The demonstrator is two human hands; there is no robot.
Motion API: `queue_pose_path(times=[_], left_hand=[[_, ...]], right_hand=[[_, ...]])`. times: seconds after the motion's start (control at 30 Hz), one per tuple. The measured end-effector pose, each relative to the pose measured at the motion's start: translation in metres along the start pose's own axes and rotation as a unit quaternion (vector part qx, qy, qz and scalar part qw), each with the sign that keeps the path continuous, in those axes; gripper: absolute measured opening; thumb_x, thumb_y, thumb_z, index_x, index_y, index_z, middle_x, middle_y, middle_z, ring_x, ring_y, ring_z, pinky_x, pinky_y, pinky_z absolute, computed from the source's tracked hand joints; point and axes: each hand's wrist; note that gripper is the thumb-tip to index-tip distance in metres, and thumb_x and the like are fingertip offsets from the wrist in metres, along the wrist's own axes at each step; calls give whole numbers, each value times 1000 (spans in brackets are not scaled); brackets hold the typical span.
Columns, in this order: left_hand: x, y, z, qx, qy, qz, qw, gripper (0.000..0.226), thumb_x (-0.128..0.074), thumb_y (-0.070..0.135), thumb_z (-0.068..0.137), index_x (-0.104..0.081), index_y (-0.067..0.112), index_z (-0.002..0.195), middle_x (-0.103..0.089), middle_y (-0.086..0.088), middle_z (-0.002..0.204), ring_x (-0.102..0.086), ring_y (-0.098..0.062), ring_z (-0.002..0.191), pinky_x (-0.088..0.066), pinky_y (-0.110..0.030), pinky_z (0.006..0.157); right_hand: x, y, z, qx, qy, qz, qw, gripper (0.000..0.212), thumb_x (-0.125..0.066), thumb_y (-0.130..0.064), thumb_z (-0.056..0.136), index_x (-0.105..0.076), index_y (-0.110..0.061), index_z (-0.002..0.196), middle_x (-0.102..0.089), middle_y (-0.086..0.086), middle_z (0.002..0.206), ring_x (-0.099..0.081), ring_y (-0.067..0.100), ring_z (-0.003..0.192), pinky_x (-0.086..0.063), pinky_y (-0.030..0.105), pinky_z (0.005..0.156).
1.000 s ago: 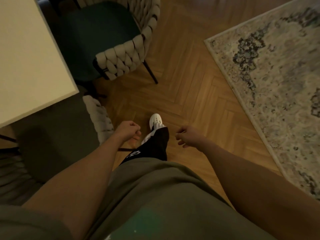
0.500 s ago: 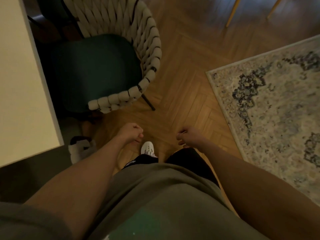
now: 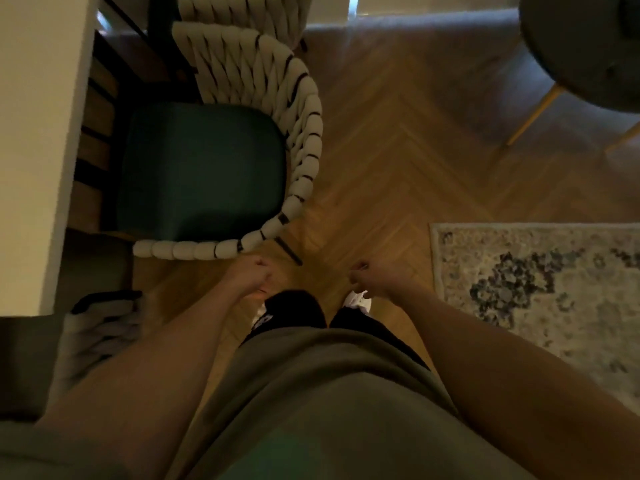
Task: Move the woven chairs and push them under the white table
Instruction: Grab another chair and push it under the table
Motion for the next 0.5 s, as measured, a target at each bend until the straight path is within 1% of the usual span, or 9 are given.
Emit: queue_pose_path(times=[0.07,0.1,0.13,0.2,0.27,0.33,0.43,0.5], left_hand=[[-12,17,-1,13,13,-42,999,9,-55,15,100,-64,16,98,-69,-10,101,-68,-21,90,-57,-30,61],[-17,24,-1,18,17,-60,998,9,-54,14,100,-63,15,98,-69,-10,100,-67,-20,86,-55,-27,57],[-21,31,-2,22,20,-74,997,9,-54,14,101,-63,15,98,-69,-10,99,-67,-19,83,-54,-26,56],[-27,43,1,28,25,-108,993,9,-54,15,101,-62,16,97,-69,-10,99,-68,-19,82,-53,-26,56],[-32,55,4,29,33,-144,989,9,-54,14,100,-62,16,96,-71,-9,98,-69,-20,84,-53,-26,58],[-35,67,11,22,46,-171,984,9,-55,14,99,-63,14,99,-70,-8,98,-70,-23,88,-56,-28,64],[-36,88,26,17,55,-220,974,12,-55,14,100,-63,8,106,-70,-11,99,-70,-28,93,-59,-36,78],[-34,102,42,22,62,-257,964,15,-57,15,99,-64,5,108,-70,-14,100,-70,-30,91,-59,-37,78]], right_hand=[[29,-9,6,22,-13,-36,999,24,-58,-23,100,-65,-7,116,-70,14,111,-70,28,102,-57,46,94],[42,-14,10,29,-21,-50,998,26,-57,-25,100,-65,-7,117,-70,12,111,-70,28,103,-58,46,94],[53,-19,13,35,-29,-64,997,26,-58,-26,100,-65,-9,118,-70,10,110,-70,26,102,-58,46,93],[71,-29,26,43,-39,-95,994,18,-59,-26,99,-64,-13,111,-71,10,109,-71,25,100,-60,44,90],[87,-40,38,55,-51,-127,989,7,-60,-23,99,-62,-17,99,-70,13,109,-71,27,100,-60,44,89],[103,-57,53,71,-63,-152,984,8,-60,-23,98,-62,-21,91,-71,14,109,-71,26,97,-60,42,87],[126,-88,77,84,-77,-188,975,10,-61,-26,98,-67,-18,98,-72,13,105,-70,21,89,-59,38,82],[138,-112,96,90,-87,-218,968,9,-61,-24,97,-65,-22,89,-73,14,105,-72,25,92,-60,41,84]])
Point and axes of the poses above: each hand's wrist, its own z-axis towards the middle knuckle, its own x-axis out of the back of the hand, y = z × x
